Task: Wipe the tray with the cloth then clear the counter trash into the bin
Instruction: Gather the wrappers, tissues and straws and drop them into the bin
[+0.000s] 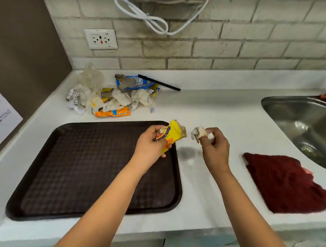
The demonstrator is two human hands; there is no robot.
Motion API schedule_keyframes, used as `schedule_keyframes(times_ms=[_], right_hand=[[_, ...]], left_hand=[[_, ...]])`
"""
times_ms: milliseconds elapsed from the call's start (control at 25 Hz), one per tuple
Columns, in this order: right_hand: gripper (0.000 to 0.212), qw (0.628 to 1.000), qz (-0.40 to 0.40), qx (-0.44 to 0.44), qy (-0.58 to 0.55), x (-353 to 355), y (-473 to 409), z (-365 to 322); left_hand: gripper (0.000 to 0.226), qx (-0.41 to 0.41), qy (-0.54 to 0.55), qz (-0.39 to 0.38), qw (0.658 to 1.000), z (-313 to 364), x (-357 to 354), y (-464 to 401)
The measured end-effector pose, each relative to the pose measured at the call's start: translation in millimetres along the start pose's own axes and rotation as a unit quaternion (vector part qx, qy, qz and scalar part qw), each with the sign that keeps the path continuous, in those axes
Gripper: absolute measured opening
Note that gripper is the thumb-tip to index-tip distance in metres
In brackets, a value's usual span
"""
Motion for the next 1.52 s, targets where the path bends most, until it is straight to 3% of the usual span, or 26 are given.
schedule_keyframes(times_ms=[160, 320, 480, 640, 760, 880, 1000, 1160, 1280, 1520], right_hand=[[0.009, 0.998, 0.051, -0.002, -0.042, 37, 73, 22], [0.019, 0.988, 0.134, 0.047, -0.054, 83, 128, 46], [0.015, 0.984, 0.163, 0.051, -0.048, 118, 160, 65], [0.01, 0.981, 0.194, 0.025, 0.013, 163, 191, 116], [0.009, 0.975, 0.204, -0.039, 0.077, 193, 212, 175], [0.013, 0.957, 0.197, -0.158, 0.145, 231, 242, 260], [0.018, 0.896, 0.169, -0.347, 0.219, 271, 283, 358], [0.024, 0.829, 0.156, -0.518, 0.14, 299, 321, 444], [0.031, 0.804, 0.11, -0.557, 0.176, 306, 327, 491], [0.022, 0.806, 0.068, -0.549, 0.211, 301, 308, 559]], left_hand=[[0.036, -0.003, -0.032, -0.036, 0.999, -4, -8, 64], [0.056, -0.064, -0.031, -0.184, 0.98, -3, -46, 132], [0.042, -0.056, -0.042, -0.246, 0.967, -23, -82, 175], [0.042, -0.015, -0.076, -0.294, 0.953, -62, -119, 220], [0.043, 0.032, -0.111, -0.309, 0.944, -106, -136, 253], [0.032, 0.115, -0.161, -0.328, 0.924, -166, -155, 283], [0.032, 0.174, -0.22, -0.371, 0.885, -226, -185, 311], [0.042, 0.231, -0.267, -0.403, 0.844, -292, -227, 331], [0.041, 0.274, -0.281, -0.406, 0.825, -344, -256, 341], [0.037, 0.296, -0.311, -0.423, 0.798, -432, -315, 348]])
Point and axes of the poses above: each hand's wrist, its own y-axis away from the middle knuckle, its own x-axis out of the back of the hand, z = x × y, the point moved 8 cm from there along -y, towards the middle knuckle, and after that the axes turned 11 degrees about -x, right-handed, at the moved point
